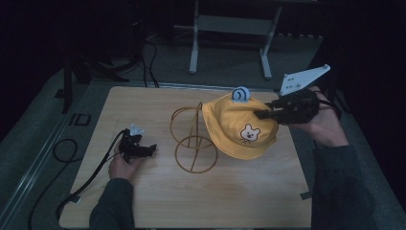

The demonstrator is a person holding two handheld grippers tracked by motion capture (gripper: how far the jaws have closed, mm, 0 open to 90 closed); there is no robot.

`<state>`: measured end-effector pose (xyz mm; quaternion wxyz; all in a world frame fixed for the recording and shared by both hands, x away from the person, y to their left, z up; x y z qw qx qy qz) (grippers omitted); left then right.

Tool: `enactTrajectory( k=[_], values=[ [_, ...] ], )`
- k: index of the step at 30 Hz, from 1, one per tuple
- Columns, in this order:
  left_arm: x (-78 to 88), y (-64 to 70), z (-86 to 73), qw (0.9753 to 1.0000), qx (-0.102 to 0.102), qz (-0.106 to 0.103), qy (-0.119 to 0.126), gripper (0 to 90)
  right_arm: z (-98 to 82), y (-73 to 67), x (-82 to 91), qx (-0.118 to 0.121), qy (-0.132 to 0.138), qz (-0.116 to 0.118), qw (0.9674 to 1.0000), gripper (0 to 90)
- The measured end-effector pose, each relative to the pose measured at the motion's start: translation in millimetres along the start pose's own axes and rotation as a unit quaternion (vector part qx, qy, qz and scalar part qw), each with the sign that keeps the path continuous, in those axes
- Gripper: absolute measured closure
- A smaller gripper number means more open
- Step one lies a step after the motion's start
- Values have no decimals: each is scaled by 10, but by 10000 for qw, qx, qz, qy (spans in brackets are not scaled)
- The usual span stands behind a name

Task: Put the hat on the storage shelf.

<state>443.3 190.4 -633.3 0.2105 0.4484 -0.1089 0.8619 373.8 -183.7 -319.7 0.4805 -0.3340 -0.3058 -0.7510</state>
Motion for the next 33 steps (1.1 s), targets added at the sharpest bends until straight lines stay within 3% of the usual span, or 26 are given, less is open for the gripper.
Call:
enactTrajectory(
  k=[14,22,33],
  values=[
    [0,0,1,10000,-3,-1,2,140,239,-44,-111,105,128,79,9998,769],
    [-3,-1,5,10000,-4,-1,11,140,365,-64,-117,187,176,12,9997,769],
    [-5,1,8,10000,8,-8,21,141,519,-81,-156,283,4,-19,9996,769]
  ],
)
Point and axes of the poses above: each handheld gripper's, and its own axes: x roughly backward along the jaws, z roughly out of its top, y roughly to its right, the point moved 9 cm from there along -x, roughly forward along the jaws, and after that the axes turned 10 degrees about -y, right-handed, at the moved point
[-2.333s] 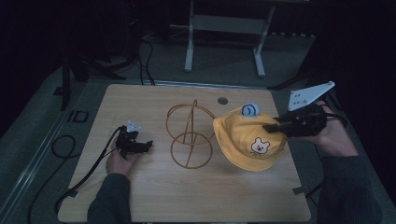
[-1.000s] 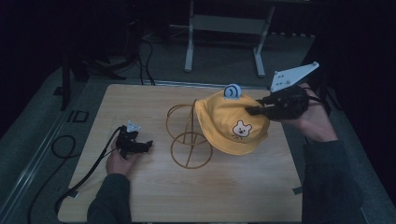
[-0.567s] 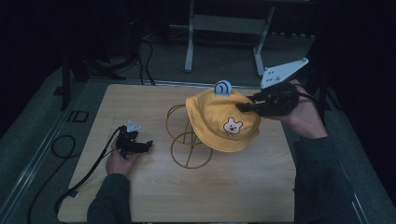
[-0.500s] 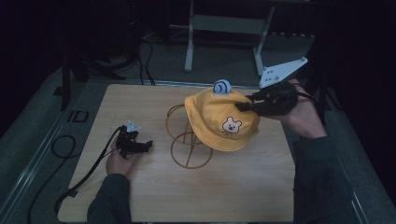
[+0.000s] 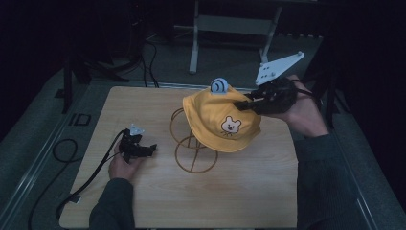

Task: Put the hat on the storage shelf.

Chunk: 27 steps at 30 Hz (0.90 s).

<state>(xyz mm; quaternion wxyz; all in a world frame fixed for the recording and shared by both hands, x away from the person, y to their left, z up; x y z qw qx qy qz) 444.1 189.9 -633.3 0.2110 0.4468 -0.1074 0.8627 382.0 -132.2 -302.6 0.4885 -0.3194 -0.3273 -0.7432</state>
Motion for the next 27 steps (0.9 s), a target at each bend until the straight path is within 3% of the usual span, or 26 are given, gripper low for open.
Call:
enactTrajectory(
  k=[27],
  values=[
    [-3,0,4,10000,4,-6,14,141,254,23,-253,172,-407,0,9990,768]
  ],
)
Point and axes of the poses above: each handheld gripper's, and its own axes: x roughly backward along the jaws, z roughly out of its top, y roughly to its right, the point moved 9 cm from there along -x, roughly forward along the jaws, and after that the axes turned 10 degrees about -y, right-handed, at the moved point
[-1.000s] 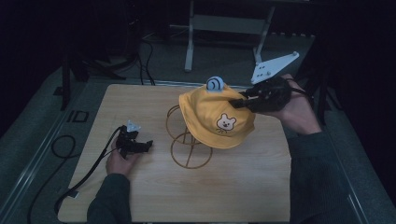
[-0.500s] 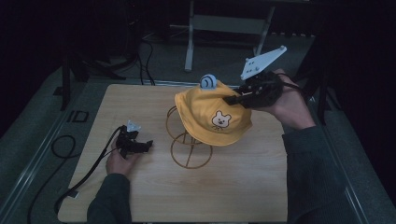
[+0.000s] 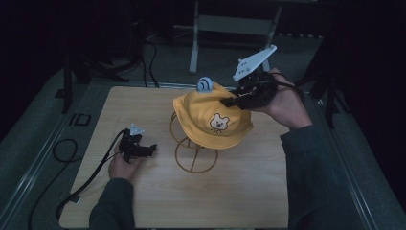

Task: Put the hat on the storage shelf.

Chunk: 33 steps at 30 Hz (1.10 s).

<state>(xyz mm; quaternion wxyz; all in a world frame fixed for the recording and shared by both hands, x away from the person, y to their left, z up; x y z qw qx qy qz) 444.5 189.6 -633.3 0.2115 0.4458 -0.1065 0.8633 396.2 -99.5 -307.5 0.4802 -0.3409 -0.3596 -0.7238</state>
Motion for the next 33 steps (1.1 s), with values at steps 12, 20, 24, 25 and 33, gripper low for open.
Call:
enactTrajectory(
  k=[12,20,24,25,33],
  values=[
    [0,0,0,10000,-1,-5,-1,141,123,-44,-120,192,-203,-17,9996,767],
    [1,0,0,10000,-2,-5,-2,141,206,-22,-227,269,-495,-88,9984,765],
    [1,0,0,10000,-2,-5,-2,141,255,-11,-283,246,-610,-42,9978,765],
    [1,0,0,10000,-2,-5,-1,141,266,-10,-302,243,-623,-30,9978,765],
    [0,0,0,10000,-3,-7,-3,141,362,-25,-454,226,-641,99,9976,759]
  ],
)
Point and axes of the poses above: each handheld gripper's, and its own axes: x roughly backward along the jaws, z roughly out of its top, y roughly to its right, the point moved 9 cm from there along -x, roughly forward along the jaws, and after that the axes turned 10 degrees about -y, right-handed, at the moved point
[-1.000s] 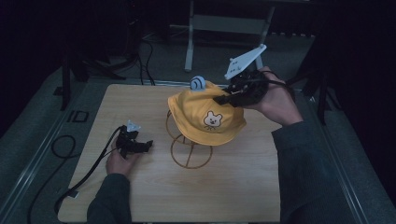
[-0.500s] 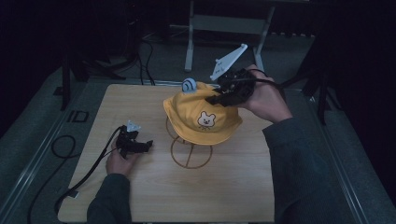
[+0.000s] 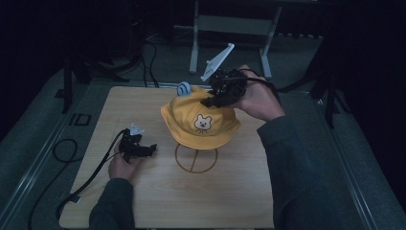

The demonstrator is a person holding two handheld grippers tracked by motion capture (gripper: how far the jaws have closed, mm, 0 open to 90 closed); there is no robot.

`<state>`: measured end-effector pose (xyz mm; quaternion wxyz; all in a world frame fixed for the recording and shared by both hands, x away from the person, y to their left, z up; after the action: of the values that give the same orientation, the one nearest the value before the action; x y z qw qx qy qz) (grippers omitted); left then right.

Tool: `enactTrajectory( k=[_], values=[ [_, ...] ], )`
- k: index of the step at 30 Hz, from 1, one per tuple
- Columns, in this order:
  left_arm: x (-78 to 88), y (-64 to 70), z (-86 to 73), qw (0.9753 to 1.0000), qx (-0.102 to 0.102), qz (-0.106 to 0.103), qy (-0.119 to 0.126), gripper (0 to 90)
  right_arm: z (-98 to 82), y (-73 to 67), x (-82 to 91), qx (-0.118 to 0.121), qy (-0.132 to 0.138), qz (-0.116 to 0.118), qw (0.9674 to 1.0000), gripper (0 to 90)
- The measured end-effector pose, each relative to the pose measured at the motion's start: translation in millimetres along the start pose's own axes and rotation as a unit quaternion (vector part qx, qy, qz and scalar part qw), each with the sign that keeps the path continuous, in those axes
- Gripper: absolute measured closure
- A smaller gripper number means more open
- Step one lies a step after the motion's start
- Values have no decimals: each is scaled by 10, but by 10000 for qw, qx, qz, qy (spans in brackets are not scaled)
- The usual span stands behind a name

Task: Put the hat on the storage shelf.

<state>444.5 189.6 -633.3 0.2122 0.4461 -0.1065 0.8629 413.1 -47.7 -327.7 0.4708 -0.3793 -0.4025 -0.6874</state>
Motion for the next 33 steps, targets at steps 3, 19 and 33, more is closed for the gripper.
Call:
enactTrajectory(
  k=[3,19,33],
  values=[
    [1,0,-1,10000,-1,-2,-6,141,56,6,-77,-28,-21,-31,10000,754],
    [0,0,0,10000,0,3,1,141,175,0,-260,-87,-19,-77,9999,603],
    [0,0,0,10000,0,4,2,141,130,-19,-119,-66,216,-100,9997,707]
  ],
)
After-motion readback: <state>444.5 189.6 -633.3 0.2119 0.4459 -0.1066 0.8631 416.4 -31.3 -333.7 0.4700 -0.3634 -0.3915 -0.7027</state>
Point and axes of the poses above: each handheld gripper's, and its own axes: x roughly backward along the jaws, z roughly out of its top, y roughly to its right, the point moved 9 cm from there along -x, roughly forward along the jaws, and after that the axes turned 10 degrees about -y, right-handed, at the moved point
